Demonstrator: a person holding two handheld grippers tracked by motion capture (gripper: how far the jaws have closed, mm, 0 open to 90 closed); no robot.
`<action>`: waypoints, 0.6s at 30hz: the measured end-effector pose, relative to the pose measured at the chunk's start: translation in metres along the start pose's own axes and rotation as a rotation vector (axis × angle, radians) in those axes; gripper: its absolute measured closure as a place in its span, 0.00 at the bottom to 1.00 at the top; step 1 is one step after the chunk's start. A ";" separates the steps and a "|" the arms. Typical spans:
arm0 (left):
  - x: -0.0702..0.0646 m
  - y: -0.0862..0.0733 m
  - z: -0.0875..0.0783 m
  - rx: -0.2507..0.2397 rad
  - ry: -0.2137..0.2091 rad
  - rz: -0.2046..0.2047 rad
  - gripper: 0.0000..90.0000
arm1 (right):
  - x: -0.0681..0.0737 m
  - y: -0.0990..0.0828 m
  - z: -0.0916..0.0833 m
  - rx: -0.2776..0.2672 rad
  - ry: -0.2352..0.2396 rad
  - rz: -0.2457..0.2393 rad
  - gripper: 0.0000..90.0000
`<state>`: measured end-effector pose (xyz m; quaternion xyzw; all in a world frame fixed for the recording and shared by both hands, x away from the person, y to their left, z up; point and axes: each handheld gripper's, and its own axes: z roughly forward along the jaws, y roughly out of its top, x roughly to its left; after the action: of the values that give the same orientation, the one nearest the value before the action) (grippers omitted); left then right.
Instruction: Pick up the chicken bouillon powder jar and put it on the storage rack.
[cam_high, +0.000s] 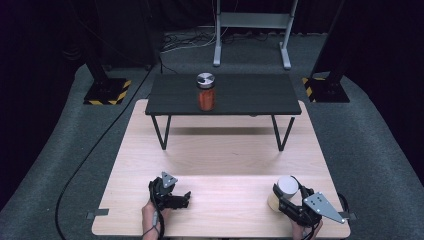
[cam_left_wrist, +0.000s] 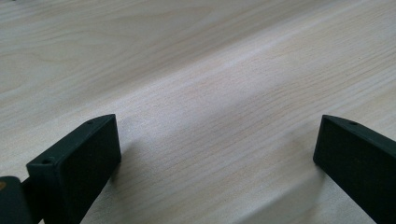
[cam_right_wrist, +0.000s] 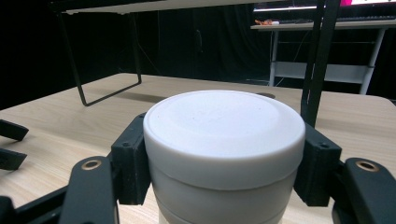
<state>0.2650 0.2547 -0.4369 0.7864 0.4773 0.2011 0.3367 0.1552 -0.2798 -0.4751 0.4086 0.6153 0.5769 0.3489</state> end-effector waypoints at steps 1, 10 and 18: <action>0.000 0.000 0.000 0.000 0.000 0.000 0.01 | -0.001 0.002 0.000 0.001 0.003 0.003 0.37; 0.000 0.000 0.000 0.000 0.000 0.001 0.01 | -0.007 0.020 0.005 0.008 0.023 -0.005 0.37; 0.000 0.000 0.000 -0.001 -0.001 0.001 0.01 | -0.009 0.034 0.010 0.002 0.031 -0.020 0.37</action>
<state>0.2649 0.2548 -0.4370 0.7867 0.4766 0.2012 0.3369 0.1709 -0.2837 -0.4424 0.3937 0.6253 0.5790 0.3447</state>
